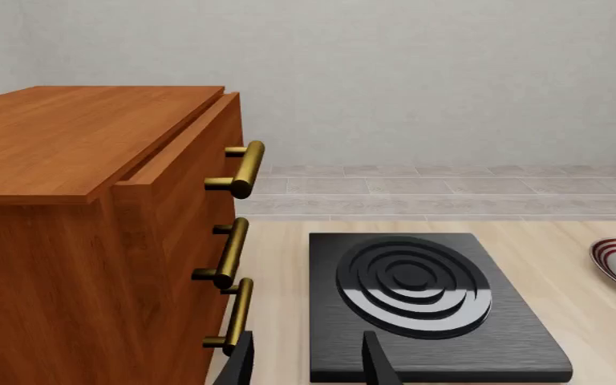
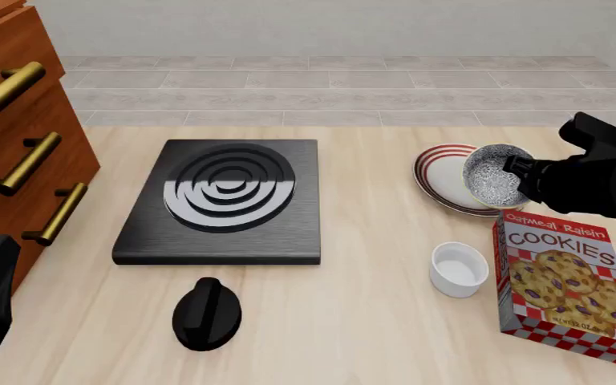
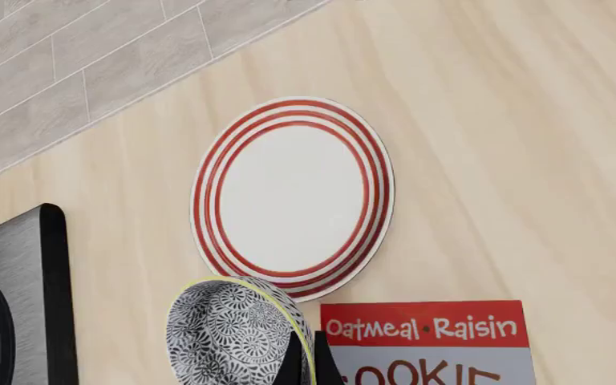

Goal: Pick the akita bowl next to the ramekin and place it on the plate.

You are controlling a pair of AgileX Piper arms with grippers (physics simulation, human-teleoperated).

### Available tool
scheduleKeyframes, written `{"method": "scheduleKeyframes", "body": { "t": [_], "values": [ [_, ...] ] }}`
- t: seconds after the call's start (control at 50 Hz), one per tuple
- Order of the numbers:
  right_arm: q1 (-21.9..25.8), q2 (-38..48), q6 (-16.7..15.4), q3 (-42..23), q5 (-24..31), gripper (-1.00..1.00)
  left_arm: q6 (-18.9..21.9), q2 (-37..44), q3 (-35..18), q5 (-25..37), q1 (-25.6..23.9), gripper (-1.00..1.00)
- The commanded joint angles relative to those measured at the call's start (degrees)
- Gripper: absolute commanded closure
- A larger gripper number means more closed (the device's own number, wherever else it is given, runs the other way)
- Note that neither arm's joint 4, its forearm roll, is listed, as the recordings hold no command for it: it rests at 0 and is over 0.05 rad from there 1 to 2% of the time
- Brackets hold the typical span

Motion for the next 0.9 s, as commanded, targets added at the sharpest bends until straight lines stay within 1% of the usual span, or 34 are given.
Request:
{"method": "scheduleKeyframes", "body": {
  "t": [0.02, 0.24, 0.9],
  "values": [
    [-0.78, 2.37, -0.43, -1.65, -1.30, 1.00, 0.00, 0.00, 0.00, 0.00, 0.00, -1.00],
    [-1.04, 4.39, -0.36, -3.17, -1.97, 1.00, 0.00, 0.00, 0.00, 0.00, 0.00, -1.00],
    [-0.88, 11.24, -1.61, -10.06, -1.75, 1.00, 0.00, 0.00, 0.00, 0.00, 0.00, -1.00]
  ]
}}
